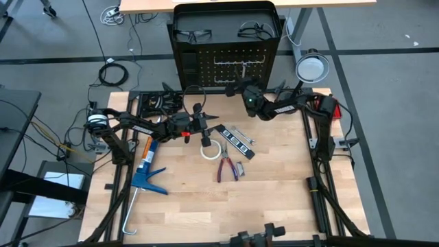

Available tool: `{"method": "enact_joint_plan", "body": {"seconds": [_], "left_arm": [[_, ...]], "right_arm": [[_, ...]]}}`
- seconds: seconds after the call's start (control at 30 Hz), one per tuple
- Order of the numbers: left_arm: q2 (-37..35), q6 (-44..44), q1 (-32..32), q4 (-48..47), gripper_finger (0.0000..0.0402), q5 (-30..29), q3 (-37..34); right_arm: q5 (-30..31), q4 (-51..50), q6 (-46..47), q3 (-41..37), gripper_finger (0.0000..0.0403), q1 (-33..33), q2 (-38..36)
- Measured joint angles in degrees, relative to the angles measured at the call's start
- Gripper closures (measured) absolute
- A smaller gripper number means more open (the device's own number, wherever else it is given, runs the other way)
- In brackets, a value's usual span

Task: Hang tools onto peg board
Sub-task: Unhang the silver wrench from the black peg board

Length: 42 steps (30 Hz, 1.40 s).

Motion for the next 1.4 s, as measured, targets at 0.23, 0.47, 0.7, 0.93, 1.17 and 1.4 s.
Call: {"method": "enact_joint_plan", "body": {"seconds": [0.23,0.47,0.7,0.93,1.17,1.4], "left_arm": [[0.00,0.05,0.00,-0.11,0.0229,0.00,0.00],[0.00,0.20,0.00,0.22,0.0229,0.00,0.00],[0.00,0.20,0.00,0.22,0.0229,0.02,0.00],[0.00,0.20,0.00,0.05,0.0229,0.04,0.00],[0.00,0.22,0.00,0.30,0.0229,-0.16,0.00],[0.00,0.22,0.00,0.28,0.0229,-0.33,0.00]], "right_arm": [[-3.30,-0.04,3.63,0.02,0.0162,-2.67,0.39],[-3.38,-0.79,3.63,0.27,0.0163,-3.30,0.48],[-3.36,-4.26,2.54,4.24,0.0163,-4.00,0.48],[-2.93,-5.95,5.52,4.85,0.0163,-5.40,0.46],[-3.83,-6.40,7.93,4.83,0.0173,-6.07,0.39],[-4.14,-6.45,8.16,4.83,0.0174,-6.09,0.39]]}}
